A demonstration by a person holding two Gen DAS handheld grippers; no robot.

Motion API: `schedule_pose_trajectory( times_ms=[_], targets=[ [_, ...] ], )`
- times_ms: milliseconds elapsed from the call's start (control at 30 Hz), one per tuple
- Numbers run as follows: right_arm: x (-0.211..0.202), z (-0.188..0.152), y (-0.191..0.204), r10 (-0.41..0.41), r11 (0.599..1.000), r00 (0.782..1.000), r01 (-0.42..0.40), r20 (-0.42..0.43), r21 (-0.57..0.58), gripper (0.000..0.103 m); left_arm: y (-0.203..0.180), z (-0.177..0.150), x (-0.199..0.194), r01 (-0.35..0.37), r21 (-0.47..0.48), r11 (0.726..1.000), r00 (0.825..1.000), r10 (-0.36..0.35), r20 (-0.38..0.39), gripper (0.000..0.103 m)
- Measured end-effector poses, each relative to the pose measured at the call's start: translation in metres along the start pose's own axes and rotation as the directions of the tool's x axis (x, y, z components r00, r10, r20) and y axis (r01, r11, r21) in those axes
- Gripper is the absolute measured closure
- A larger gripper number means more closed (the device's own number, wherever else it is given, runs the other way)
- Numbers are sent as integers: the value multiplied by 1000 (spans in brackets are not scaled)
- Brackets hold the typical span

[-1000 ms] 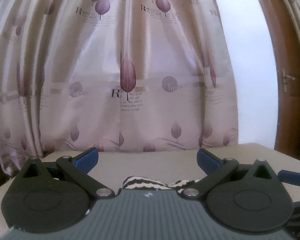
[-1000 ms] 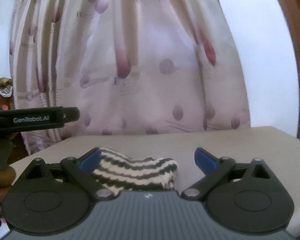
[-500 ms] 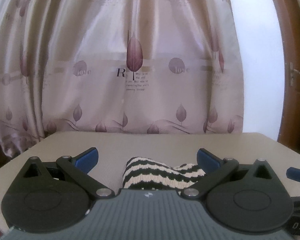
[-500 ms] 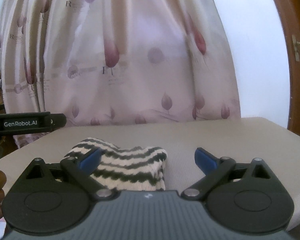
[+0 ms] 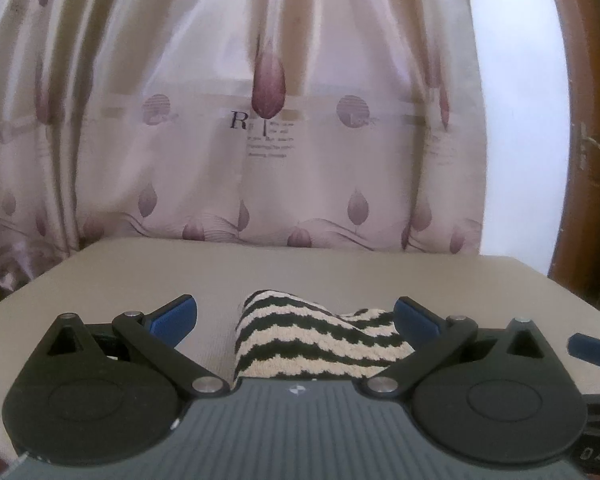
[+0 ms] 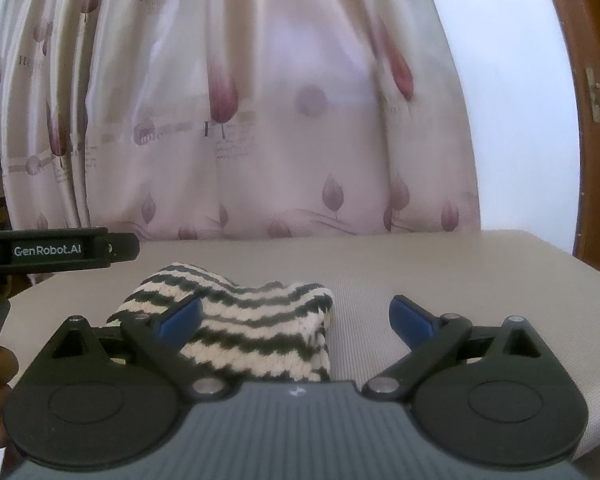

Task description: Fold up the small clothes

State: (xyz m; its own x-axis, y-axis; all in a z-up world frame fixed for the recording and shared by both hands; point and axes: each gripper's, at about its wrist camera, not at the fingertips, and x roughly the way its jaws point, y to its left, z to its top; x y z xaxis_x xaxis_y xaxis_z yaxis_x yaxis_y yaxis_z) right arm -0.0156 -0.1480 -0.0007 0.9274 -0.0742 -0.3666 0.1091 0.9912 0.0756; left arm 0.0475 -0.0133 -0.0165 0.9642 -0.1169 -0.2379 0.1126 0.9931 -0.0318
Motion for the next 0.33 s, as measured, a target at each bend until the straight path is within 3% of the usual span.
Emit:
schedule_pose_trajectory(
  times_ms=[333],
  targets=[
    [4,3,-2,-32,999,999,32,-3,-7,2,-2,1,-4,-23,30,999,999,22,32,0]
  ],
)
